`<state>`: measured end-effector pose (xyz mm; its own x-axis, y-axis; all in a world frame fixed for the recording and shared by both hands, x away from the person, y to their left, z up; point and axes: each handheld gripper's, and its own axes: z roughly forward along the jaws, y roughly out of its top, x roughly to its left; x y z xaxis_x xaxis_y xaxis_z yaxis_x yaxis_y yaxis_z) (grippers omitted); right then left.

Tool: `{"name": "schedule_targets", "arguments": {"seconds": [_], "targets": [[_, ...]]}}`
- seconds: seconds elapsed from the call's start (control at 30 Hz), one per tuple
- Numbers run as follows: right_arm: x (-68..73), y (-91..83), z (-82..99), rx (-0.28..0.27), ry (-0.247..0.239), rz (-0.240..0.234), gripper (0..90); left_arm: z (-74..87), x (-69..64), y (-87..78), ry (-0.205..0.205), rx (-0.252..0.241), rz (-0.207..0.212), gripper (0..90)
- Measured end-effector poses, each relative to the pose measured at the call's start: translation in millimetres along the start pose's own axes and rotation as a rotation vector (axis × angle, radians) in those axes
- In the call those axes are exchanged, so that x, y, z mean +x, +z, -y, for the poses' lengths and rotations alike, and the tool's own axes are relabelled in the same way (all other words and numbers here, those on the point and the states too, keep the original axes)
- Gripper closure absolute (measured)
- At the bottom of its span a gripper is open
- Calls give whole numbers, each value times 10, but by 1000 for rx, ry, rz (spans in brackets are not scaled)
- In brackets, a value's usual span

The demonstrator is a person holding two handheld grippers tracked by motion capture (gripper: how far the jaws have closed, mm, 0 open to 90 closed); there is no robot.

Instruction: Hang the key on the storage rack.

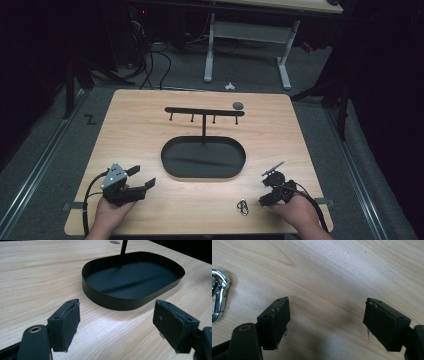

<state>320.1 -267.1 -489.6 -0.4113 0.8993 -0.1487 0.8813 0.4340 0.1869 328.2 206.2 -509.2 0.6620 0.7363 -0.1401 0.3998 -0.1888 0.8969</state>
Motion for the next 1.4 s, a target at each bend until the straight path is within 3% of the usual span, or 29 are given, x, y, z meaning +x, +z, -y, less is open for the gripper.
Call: {"name": "schedule_targets", "arguments": {"seconds": [0.23,0.37,0.53,0.7,1.07,1.13,1.4], "targets": [[1,-79,-28,60,13,5,217,3,-13,14,-3,0,6,229],[43,-122,-30,84,-5,12,243,2,-8,6,-2,7,7,230],[192,-239,-37,41,-35,-6,358,6,-27,7,7,10,11,232],[378,-254,-38,61,-75,-52,423,6,-15,18,0,8,8,232],[636,-198,-81,81,-140,-81,452,5,-7,10,2,10,8,234],[655,-176,-93,74,-174,-84,453,4,-2,6,3,10,8,235],[688,-184,-171,59,-162,-79,465,5,-3,12,1,12,8,234]]}}
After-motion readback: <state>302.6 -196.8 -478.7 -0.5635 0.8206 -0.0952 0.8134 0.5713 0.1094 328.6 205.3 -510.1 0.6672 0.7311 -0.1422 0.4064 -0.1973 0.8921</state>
